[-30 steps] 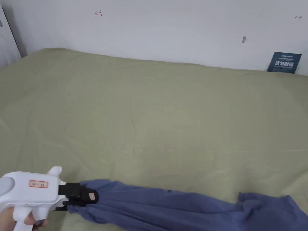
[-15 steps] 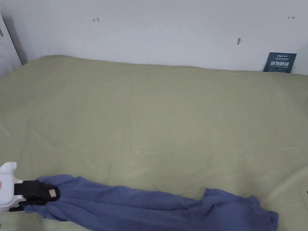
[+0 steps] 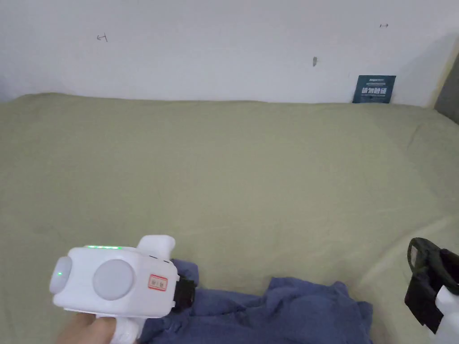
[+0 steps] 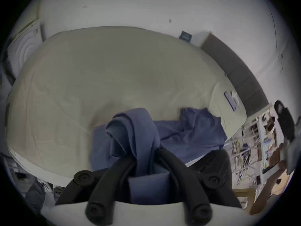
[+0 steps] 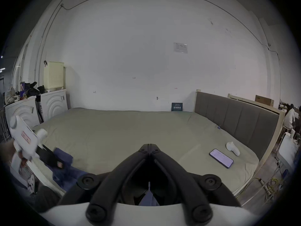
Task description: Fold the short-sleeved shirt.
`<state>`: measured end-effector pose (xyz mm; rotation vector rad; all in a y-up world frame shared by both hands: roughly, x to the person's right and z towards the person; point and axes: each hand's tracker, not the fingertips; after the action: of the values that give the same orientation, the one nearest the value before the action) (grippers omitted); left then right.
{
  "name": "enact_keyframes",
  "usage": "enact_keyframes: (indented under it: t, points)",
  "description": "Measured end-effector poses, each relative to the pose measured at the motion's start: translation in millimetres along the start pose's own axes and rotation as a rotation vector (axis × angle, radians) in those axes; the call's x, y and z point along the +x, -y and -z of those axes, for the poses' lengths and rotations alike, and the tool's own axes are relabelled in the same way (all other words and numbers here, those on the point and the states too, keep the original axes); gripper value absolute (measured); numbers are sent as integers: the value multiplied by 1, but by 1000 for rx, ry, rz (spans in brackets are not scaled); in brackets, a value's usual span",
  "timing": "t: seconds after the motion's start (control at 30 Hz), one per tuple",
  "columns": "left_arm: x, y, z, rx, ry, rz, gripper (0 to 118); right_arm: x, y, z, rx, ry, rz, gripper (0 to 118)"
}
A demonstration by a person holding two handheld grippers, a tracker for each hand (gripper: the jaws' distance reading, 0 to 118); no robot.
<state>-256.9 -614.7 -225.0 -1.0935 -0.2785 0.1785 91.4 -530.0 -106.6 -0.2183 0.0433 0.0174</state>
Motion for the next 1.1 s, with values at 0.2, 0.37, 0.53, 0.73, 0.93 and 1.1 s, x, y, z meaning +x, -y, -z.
enact_keyframes:
  t: [0.2,0.37,0.53,0.73,0.93,1.1]
  points:
    - [31,12,65,-80,24,43,114,16,5,-3,-9,29,13,0]
    - [10,8,15,13,138,-59,109,24,8,-1,-17,45,10,0]
    - [-35,10,-31,155,142,-143,0,20,12,9,-29,34,34,0]
    - [-51,4,33,-10,223,-235,0,15,14,13,-42,6,45,0]
    - [12,19,126,-187,349,-206,0,16,16,11,-63,23,29,0]
    - [13,18,122,-177,357,-225,0,18,19,13,-87,33,26,0]
